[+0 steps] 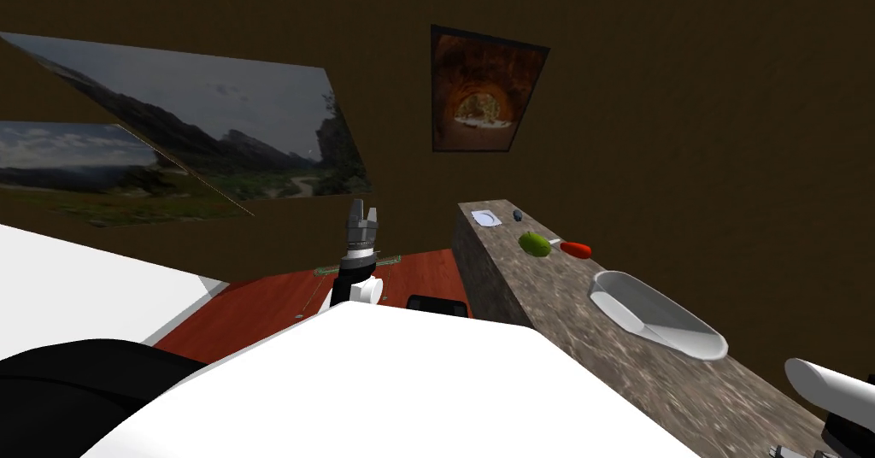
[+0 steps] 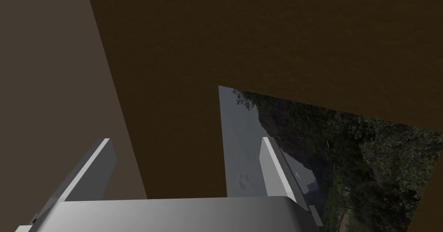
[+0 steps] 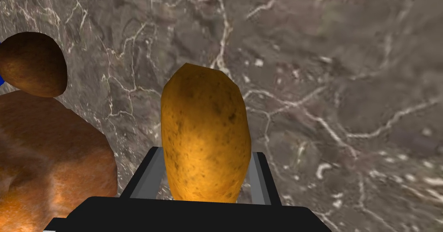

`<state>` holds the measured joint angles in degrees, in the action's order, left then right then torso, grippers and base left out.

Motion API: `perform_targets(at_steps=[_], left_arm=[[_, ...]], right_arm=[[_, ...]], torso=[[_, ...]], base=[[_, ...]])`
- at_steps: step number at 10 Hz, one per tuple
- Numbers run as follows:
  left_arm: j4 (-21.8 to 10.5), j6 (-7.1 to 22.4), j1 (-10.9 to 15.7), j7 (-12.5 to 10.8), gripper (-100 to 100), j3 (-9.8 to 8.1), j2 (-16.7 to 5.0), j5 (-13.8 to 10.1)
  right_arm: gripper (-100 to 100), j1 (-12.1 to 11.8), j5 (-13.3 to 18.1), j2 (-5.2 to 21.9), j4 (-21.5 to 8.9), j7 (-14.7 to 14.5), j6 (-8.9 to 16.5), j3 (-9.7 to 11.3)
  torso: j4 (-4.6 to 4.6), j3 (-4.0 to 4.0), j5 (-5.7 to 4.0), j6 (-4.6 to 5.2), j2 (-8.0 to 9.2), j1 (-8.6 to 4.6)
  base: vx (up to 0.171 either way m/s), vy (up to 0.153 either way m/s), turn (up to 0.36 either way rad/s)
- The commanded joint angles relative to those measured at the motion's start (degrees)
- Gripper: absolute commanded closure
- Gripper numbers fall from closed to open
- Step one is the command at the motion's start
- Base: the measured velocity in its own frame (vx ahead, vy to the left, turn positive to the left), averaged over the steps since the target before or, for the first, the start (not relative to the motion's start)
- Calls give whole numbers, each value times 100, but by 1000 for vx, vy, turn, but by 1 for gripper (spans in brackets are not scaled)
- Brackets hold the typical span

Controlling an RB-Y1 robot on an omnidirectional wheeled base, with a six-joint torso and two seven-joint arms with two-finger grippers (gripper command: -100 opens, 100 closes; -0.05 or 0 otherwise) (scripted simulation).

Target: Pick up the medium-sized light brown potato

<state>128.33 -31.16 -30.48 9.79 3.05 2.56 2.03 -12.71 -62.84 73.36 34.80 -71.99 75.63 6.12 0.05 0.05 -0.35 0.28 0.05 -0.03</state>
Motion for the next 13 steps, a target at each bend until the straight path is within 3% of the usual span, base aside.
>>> perform_targets(at_steps=[1,2,3,4,5,6,7,8,9,10,11,12,13], left_arm=[[0,0,0,0,0,0,0,0],[0,0,1,0,0,0,0,0],[0,0,0,0,0,0,0,0],[0,0,1,0,0,1,0,0],[0,0,1,0,0,0,0,0],[0,0,1,0,0,0,0,0],[0,0,1,0,0,0,0,0],[0,0,1,0,0,0,0,0],[0,0,1,0,0,0,0,0],[0,0,1,0,0,0,0,0],[0,0,1,0,0,0,0,0],[0,0,1,0,0,1,0,0],[0,0,1,0,0,0,0,0]], right_arm=[[100,-108,198,-34,267,51,119,-198],[100,56,417,-118,323,-22,257,-404],[100,56,543,-118,323,-22,257,-404],[100,220,735,-202,378,-95,395,-611],[100,220,888,-202,378,-95,395,-611],[100,385,1088,-286,434,-168,532,-817],[100,385,1233,-286,434,-168,532,-817],[100,549,1426,-371,490,-241,670,-1024],[100,549,1578,-371,490,-241,670,-1024],[100,713,1765,-455,546,-314,807,-1230],[100,713,1923,-455,546,-314,807,-1230],[100,878,2092,-539,602,-387,945,-1437],[100,878,2248,-539,602,-387,945,-1437]], torso=[[0,0,0,0,0,0],[1,2,-4,-6,3,-1],[2,3,-11,-3,4,-1],[3,4,-11,-10,7,-3],[4,5,-14,-7,7,-7],[4,7,-12,-8,11,-9],[4,6,-14,-7,8,-9],[4,7,-12,-7,11,-7],[4,7,-13,-3,10,-8],[4,7,-11,-8,11,-7],[4,6,-13,-4,9,-6],[4,7,-9,-8,11,-5],[5,7,-13,-3,11,-7]], base=[[45,6,-84],[41,9,-178],[27,12,-65],[23,2,-125],[21,2,-63],[29,0,-162],[27,8,-77],[30,2,-153],[26,6,-83],[35,9,-138],[29,9,-77],[30,-4,-170],[25,6,-76]])
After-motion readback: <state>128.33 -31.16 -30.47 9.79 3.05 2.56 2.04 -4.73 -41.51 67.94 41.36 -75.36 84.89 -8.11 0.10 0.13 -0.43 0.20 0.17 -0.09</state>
